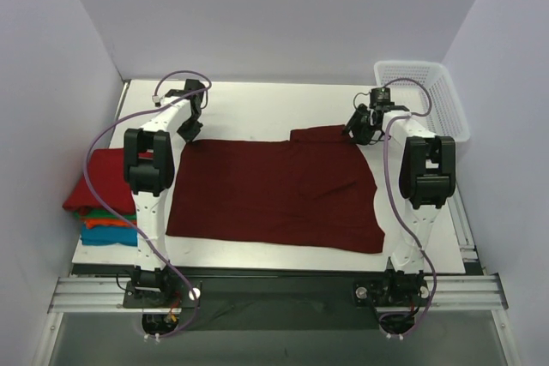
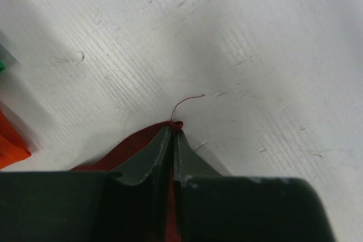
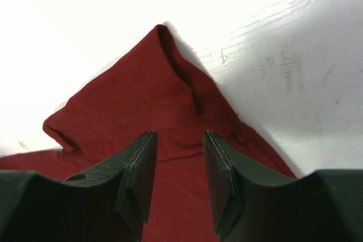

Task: Fold and stack the t-shirts
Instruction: Grap the side of the flattened tshirt furthest away from the robot with both arms, then fold the other side of the tshirt into a rectangle

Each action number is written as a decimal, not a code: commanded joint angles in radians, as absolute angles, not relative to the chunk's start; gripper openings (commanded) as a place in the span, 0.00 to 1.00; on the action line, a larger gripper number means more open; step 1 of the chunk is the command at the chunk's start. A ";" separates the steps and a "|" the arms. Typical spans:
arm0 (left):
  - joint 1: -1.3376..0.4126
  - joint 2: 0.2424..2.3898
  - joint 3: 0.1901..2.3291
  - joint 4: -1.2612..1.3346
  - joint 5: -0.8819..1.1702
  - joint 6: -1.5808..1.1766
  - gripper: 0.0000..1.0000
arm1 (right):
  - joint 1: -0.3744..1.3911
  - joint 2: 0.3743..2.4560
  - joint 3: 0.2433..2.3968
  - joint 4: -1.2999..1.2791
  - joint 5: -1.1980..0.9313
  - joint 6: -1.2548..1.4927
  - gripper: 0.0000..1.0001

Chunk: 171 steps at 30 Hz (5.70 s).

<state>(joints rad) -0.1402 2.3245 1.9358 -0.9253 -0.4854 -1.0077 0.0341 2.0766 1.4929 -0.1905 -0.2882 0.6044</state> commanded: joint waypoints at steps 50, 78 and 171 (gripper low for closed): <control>-0.133 2.272 1.924 -0.871 -0.465 -0.980 0.06 | 0.069 2.132 1.502 -0.210 -0.192 0.586 0.31; -0.127 2.224 1.885 -0.816 -0.445 -0.950 0.00 | 0.067 2.042 1.586 -0.265 -0.181 0.574 0.08; -0.052 1.508 0.996 -0.537 -0.304 -0.925 0.00 | 0.054 0.776 0.695 -0.526 -0.276 0.655 0.00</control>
<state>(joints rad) -0.0681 1.5459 1.0107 -0.5777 -0.3023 -0.9257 0.0593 0.7895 0.7090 -0.5030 -0.2714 0.6544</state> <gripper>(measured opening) 0.127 0.053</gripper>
